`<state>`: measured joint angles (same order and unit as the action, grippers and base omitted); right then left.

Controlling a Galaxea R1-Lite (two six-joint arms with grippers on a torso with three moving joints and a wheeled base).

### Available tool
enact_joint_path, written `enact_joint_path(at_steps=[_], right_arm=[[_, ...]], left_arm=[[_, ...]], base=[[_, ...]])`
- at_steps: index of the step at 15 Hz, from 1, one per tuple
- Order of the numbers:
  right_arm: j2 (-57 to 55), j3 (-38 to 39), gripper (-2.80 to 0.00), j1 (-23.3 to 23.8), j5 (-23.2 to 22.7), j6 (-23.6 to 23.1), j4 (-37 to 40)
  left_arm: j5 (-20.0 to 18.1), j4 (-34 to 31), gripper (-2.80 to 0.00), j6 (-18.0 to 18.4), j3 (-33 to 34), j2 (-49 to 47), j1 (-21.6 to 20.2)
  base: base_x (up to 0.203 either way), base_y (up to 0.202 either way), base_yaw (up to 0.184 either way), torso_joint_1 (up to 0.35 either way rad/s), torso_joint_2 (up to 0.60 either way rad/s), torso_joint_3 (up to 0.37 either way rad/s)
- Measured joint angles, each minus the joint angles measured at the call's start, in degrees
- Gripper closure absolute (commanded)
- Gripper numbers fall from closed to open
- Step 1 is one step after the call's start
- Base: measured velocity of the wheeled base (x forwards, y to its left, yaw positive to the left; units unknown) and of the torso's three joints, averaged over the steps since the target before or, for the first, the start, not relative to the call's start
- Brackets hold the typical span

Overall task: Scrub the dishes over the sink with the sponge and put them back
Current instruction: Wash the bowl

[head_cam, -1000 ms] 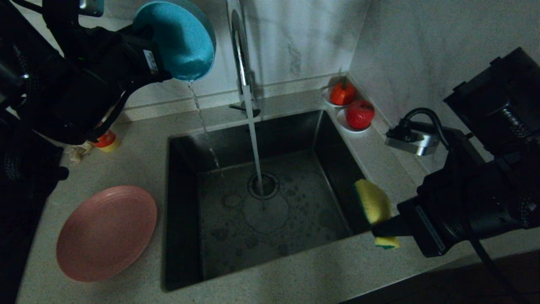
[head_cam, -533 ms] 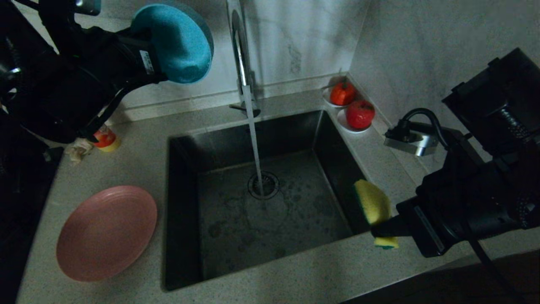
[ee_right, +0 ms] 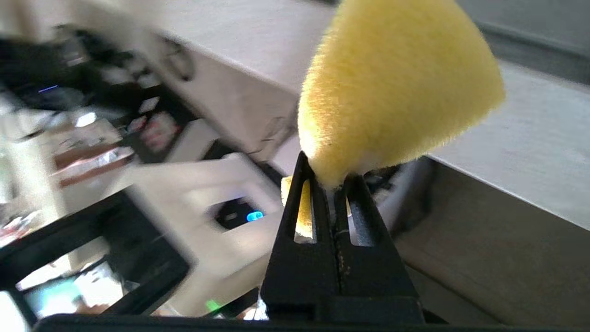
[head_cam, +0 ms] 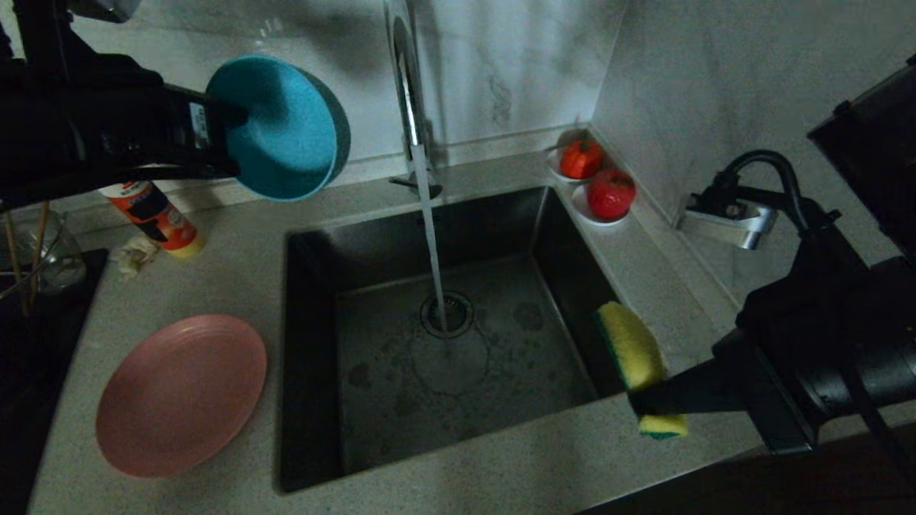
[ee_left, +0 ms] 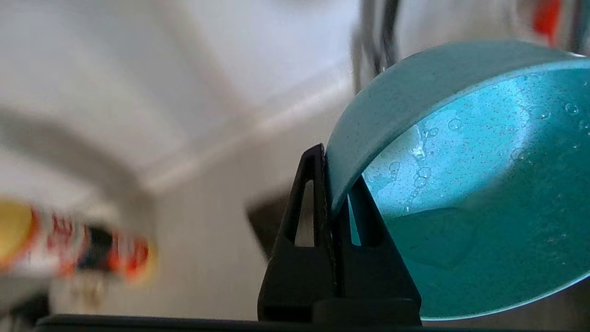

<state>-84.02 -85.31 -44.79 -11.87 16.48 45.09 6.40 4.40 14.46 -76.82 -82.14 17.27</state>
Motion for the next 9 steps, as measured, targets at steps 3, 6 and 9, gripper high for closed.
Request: enact_joint_path(at_steps=[3,6,9], right_arm=[[1.29,-1.83,0.00,-2.66,-5.81,1.48,2.73],[2.07,-6.58,0.00,-4.73,-14.59,3.24,7.18],[1.43,-14.64,0.00,-6.00,-21.78,4.49,13.30]], left_arm=[[-0.41,-7.52,0.00,-1.00,0.45,2.24,0.06],[0.02,-9.41,0.00,-5.62,4.01,3.84,1.04],[2.32,-8.89,0.00,-11.41,8.44,4.92,4.30]], base=[[0.000,0.000,0.000,0.000,0.00,0.000],[0.000,0.000,0.000,0.000,0.00,0.000],[0.000,0.000,0.000,0.000,0.00,0.000]])
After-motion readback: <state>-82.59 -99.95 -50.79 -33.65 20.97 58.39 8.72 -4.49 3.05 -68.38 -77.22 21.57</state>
